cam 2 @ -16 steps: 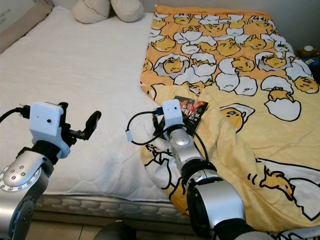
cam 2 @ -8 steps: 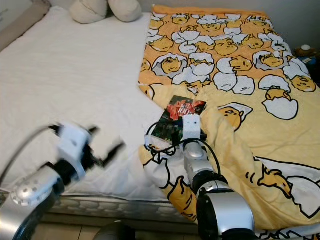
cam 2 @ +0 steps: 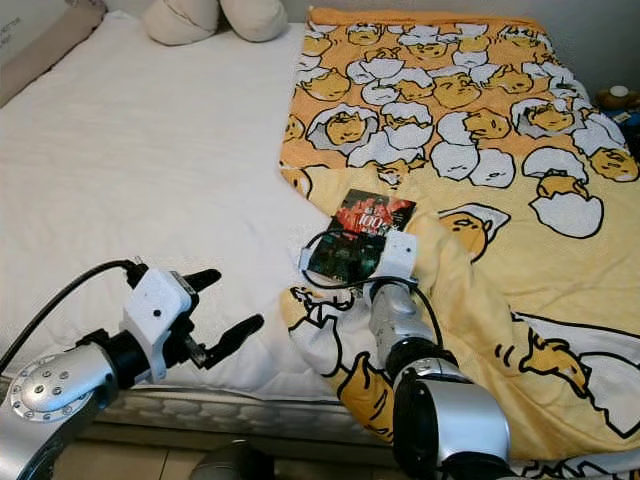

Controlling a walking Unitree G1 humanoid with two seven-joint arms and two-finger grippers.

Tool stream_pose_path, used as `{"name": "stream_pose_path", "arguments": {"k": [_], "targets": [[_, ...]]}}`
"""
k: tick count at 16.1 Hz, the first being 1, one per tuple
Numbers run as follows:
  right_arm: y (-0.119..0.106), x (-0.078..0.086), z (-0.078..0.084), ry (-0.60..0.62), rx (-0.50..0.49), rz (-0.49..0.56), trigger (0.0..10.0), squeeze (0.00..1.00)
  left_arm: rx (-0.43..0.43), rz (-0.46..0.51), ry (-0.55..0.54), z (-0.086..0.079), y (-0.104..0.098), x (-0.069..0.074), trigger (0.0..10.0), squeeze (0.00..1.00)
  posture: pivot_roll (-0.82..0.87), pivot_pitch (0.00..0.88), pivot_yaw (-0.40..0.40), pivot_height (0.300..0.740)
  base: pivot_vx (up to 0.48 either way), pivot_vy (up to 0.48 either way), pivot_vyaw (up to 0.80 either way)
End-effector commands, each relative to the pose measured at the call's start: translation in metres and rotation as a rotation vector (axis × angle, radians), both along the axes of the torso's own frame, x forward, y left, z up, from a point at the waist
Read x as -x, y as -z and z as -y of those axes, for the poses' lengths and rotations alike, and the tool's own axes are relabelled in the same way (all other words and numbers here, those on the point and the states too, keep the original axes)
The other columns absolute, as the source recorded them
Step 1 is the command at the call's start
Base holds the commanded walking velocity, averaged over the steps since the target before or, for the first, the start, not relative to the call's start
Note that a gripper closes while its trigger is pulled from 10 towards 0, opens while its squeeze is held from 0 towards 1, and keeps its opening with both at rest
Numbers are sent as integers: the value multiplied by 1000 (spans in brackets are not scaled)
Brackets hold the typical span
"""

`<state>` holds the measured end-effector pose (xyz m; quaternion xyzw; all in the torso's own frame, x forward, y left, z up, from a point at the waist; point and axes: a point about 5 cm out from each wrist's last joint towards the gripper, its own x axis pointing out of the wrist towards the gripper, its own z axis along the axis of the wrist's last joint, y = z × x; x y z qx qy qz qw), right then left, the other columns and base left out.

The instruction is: Clean up the room

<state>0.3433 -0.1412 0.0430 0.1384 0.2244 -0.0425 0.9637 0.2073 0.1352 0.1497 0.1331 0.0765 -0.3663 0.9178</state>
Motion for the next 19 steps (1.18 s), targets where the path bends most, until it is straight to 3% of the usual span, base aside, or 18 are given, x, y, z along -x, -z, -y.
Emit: {"name": "stream_pose_path", "arguments": {"k": [1, 3, 6, 12, 18, 19], "targets": [[0, -1, -7, -14, -60, -13, 10000, 0, 0, 32, 22, 2, -6, 2, 10000, 0, 263, 114, 66, 740, 0, 0, 0], [-1, -1, -13, -33, -97, -12, 10000, 0, -1, 35, 26, 2, -6, 3, 10000, 0, 268, 119, 66, 740, 0, 0, 0], [-9, -5, -39, -124, -158, 22, 10000, 0, -1, 33, 17, 2, -6, 5, 10000, 0, 272, 124, 59, 740, 0, 0, 0], [-22, -8, -74, -236, -255, 69, 10000, 0, 0, 31, 3, 2, -4, 6, 10000, 0, 273, 130, 50, 740, 0, 0, 0], [-9, 1, -77, -225, -254, 0, 10000, 0, -4, 28, 3, 2, -3, 8, 10000, 0, 274, 134, 49, 740, 0, 0, 0], [-11, 0, -77, -245, -172, 11, 10000, 0, -5, 28, 3, 2, -3, 8, 10000, 0, 275, 135, 49, 740, 0, 0, 0]]}}
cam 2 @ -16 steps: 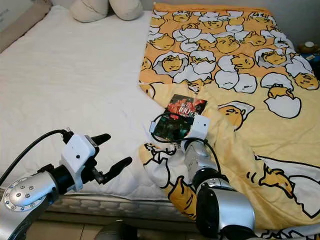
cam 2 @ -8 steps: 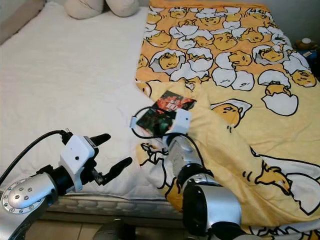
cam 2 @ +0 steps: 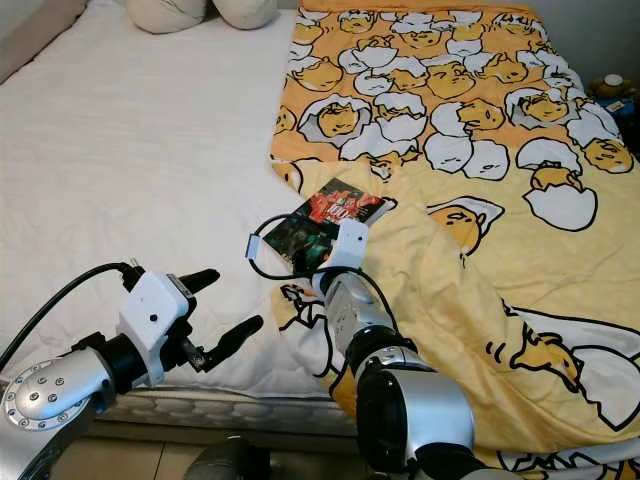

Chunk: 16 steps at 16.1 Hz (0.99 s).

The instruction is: Clean up the room

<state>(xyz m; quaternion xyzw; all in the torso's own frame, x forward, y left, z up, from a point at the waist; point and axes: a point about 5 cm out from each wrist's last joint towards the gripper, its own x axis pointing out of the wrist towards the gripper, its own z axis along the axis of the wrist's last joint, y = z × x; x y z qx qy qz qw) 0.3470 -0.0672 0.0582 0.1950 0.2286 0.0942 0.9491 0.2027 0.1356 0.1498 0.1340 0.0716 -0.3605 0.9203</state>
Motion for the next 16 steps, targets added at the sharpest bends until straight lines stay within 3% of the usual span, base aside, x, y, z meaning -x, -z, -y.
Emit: {"name": "stream_pose_path", "arguments": {"k": [1, 2, 3, 10, 11, 12, 16], "targets": [[4, 2, 0, -12, 120, 6, 10000, 0, -7, 18, 15, 3, -3, 3, 10000, 0, 269, 130, 46, 740, 0, 0, 0], [3, 2, 0, -43, 227, 42, 10000, 0, -5, 21, 12, 3, -3, 2, 10000, 0, 263, 125, 43, 740, 0, 0, 0], [6, 4, -1, -52, 237, 32, 10000, 0, -5, 23, 12, 3, -3, 0, 10000, 0, 252, 117, 43, 740, 0, 0, 0], [14, 9, 0, 87, -3, -114, 10000, 0, -14, 34, 17, 3, -5, 2, 10000, 0, 296, 115, 43, 740, 0, 0, 0], [14, 8, 2, 117, -39, -131, 4275, 0, -16, 35, 12, 2, -5, 3, 10000, 0, 302, 118, 41, 740, 0, 0, 0], [14, 8, 3, 142, -72, -144, 0, 0, -16, 35, 9, 2, -6, 4, 10000, 0, 303, 120, 40, 740, 0, 0, 0], [11, 6, 4, 157, -122, -155, 0, 0, -15, 31, 2, 3, -5, 6, 10000, 0, 306, 132, 36, 740, 0, 0, 0]]}}
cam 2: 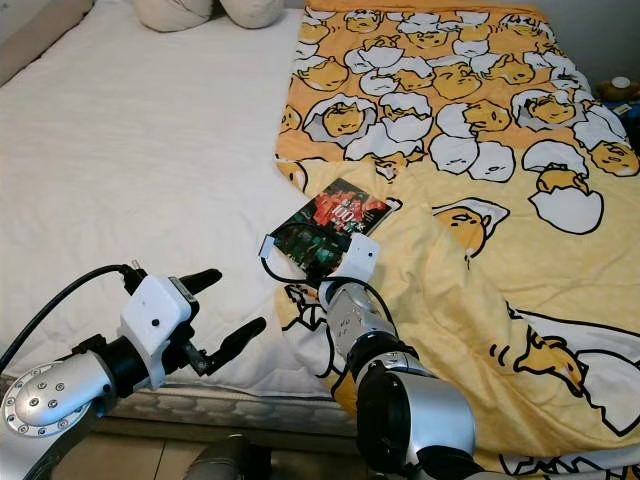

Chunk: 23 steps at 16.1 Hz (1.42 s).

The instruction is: Clean up the room

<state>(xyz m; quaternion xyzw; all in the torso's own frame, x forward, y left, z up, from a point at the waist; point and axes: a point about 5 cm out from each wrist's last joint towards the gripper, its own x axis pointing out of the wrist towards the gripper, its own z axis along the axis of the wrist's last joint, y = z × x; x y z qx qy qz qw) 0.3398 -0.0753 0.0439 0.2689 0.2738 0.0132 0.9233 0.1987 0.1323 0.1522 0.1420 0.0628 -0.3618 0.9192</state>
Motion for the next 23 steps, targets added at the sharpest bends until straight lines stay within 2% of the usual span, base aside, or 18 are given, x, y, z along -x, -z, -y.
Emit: {"name": "stream_pose_path", "arguments": {"k": [1, 15, 17, 20, 23], "targets": [[-3, -2, -5, -6, -22, -8, 0, 0, -6, 9, -5, 0, -3, 2, 10000, 0, 307, 133, 37, 740, 0, 0, 0], [-14, -9, -7, 55, -159, 26, 0, 0, -4, 0, 9, 1, -2, 0, 10000, 0, 289, 145, 57, 740, 0, 0, 0], [-20, -12, -10, 54, -186, 51, 0, 0, 1, 1, 13, 3, -2, -1, 10000, 0, 281, 144, 59, 740, 0, 0, 0], [-42, -23, -19, 23, -222, 145, 0, 0, 18, -7, 24, 6, -1, -2, 10000, 0, 263, 141, 61, 740, 0, 0, 0], [-56, -30, -20, 20, -250, 215, 0, 0, -1, 9, 49, 6, 1, -3, 10000, 0, 248, 139, 68, 740, 0, 0, 0]]}}
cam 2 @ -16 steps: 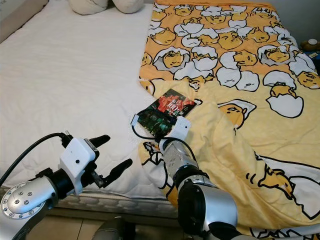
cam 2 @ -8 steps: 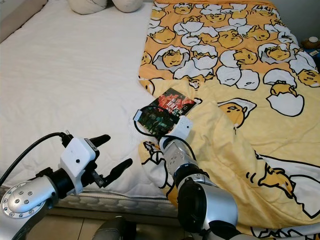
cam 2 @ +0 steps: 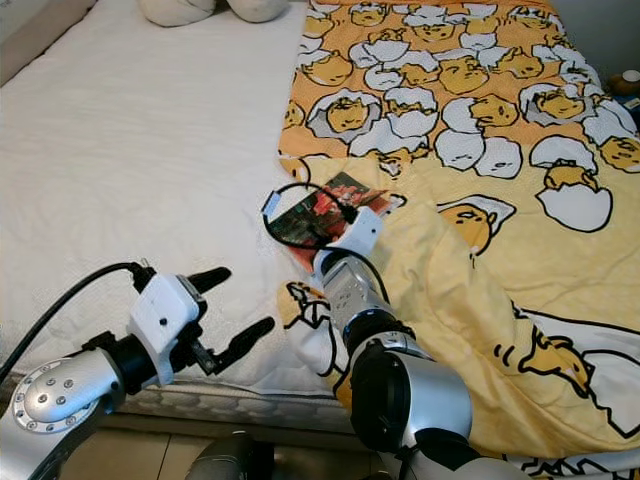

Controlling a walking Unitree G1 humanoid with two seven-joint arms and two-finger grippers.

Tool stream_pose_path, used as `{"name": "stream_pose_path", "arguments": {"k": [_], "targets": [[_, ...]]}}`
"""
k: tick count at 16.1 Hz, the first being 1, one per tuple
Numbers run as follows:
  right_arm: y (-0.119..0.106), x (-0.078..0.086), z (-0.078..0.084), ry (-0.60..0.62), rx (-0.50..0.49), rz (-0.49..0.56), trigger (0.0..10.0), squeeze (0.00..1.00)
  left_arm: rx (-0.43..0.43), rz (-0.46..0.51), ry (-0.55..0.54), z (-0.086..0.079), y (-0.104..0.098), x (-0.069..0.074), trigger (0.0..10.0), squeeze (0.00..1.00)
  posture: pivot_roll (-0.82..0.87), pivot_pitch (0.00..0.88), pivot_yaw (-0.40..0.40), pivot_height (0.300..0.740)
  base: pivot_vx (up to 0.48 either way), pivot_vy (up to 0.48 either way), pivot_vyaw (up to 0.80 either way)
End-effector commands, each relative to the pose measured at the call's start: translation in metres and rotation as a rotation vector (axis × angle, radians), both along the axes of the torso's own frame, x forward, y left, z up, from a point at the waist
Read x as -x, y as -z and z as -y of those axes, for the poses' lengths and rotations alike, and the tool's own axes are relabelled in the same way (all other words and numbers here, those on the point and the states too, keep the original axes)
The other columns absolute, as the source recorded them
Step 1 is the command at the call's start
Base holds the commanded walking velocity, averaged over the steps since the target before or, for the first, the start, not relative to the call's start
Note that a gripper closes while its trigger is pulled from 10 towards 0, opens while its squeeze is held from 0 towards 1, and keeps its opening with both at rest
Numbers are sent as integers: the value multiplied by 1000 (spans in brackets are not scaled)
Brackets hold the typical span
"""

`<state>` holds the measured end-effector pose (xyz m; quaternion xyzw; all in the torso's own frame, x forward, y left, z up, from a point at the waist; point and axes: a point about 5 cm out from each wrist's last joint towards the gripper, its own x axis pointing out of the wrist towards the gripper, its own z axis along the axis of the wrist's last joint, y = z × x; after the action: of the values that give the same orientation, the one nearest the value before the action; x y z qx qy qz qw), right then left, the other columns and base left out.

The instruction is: Clean up the room

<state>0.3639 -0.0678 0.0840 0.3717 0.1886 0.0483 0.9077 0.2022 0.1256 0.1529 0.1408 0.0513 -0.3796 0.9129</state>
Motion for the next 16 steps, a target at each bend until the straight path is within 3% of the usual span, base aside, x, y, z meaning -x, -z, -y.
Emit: {"name": "stream_pose_path", "arguments": {"k": [1, 5, 8, 9, 13, 14, 16], "targets": [[-21, -8, -14, -16, -35, 76, 0, 0, -12, -4, 8, -1, 2, 0, 10000, 0, 246, 137, 68, 740, 0, 0, 0], [-48, -16, -25, -42, -56, 198, 0, 0, -6, 4, 11, 0, 1, -5, 10000, 0, 233, 122, 73, 740, 0, 0, 0], [-57, -18, -29, -44, -69, 233, 0, 0, -7, 10, 14, 0, 1, -7, 10000, 0, 230, 116, 76, 740, 0, 0, 0], [-68, -18, -37, -58, -97, 270, 0, 0, -7, 13, 16, 0, 1, -8, 10000, 0, 227, 109, 77, 740, 0, 0, 0], [-72, -4, -65, -134, -176, 292, 0, 0, -7, 10, 11, 0, 2, -10, 10000, 0, 218, 101, 68, 740, 0, 0, 0], [-71, 5, -75, -177, -202, 286, 0, 0, -5, 6, 7, 0, 3, -11, 10000, 0, 213, 96, 62, 740, 0, 0, 0], [-67, 19, -80, -218, -219, 276, 0, 0, -1, 3, -1, 0, 4, -12, 10000, 0, 209, 90, 55, 740, 0, 0, 0]]}}
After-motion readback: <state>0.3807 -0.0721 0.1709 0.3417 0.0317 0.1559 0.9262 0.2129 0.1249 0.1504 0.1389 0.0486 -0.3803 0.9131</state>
